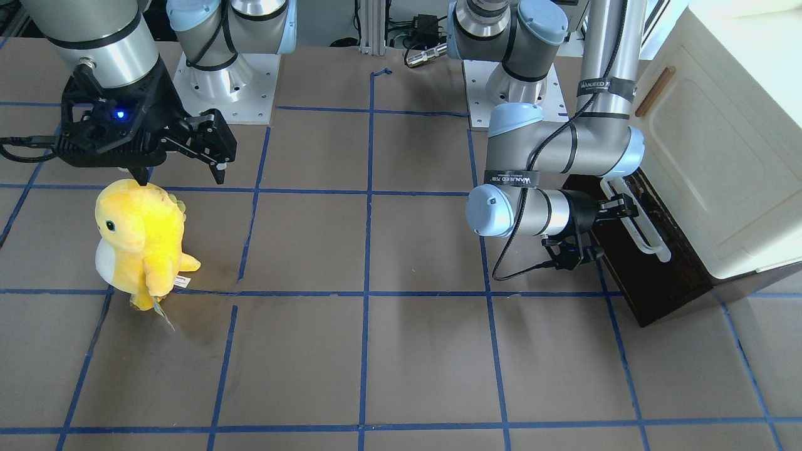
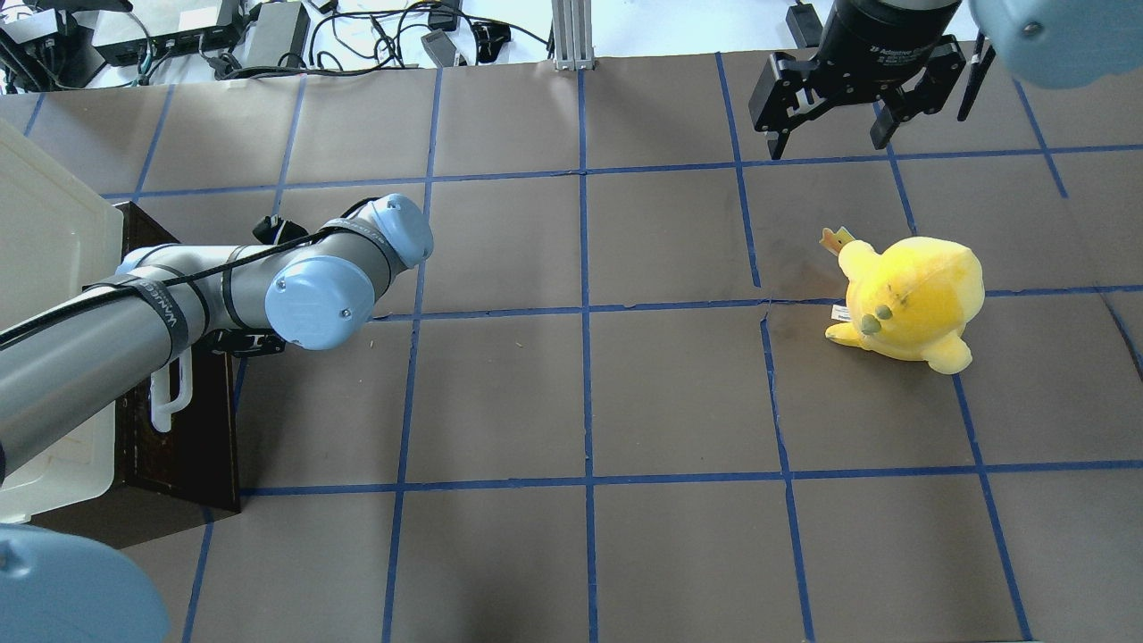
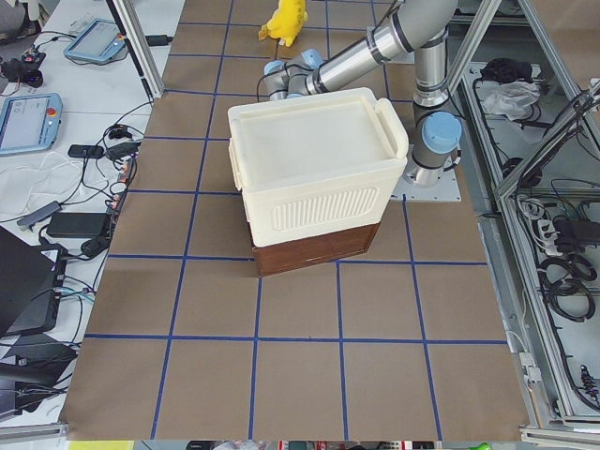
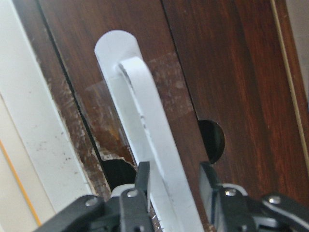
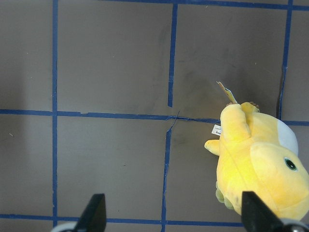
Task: Pull drawer sideways
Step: 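Close the left gripper on the white drawer handle, then pull the handle with the left gripper, sliding the drawer out sideways, then open the left gripper and lift it off the handle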
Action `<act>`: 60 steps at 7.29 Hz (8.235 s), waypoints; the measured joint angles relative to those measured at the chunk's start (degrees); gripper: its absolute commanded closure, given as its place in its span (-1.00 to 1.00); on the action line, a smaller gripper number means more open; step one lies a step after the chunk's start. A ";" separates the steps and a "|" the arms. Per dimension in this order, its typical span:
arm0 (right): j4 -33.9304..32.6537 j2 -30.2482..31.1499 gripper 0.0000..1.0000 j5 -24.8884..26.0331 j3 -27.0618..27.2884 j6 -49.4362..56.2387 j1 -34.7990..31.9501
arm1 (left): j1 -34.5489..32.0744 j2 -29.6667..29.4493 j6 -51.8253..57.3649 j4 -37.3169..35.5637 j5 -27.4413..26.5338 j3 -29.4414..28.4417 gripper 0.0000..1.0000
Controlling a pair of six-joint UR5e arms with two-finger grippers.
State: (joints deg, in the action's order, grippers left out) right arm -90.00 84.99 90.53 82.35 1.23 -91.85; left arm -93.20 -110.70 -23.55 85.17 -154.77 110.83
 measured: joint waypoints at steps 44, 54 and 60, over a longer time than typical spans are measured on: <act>0.00 0.00 -1.00 0.00 0.00 0.00 0.00 | -7.56 -0.98 0.96 -0.05 8.70 -6.70 0.39; 0.00 0.00 -1.00 0.00 0.00 0.00 0.00 | -8.81 -1.41 1.03 -0.18 9.36 -7.89 -1.00; 0.00 0.01 -1.00 0.00 0.00 0.02 0.00 | -8.55 3.44 8.07 4.18 30.66 -18.21 -1.00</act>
State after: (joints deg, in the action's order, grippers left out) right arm -90.00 85.00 90.53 82.35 1.25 -91.85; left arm -101.75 -107.26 -15.48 89.34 -124.12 92.62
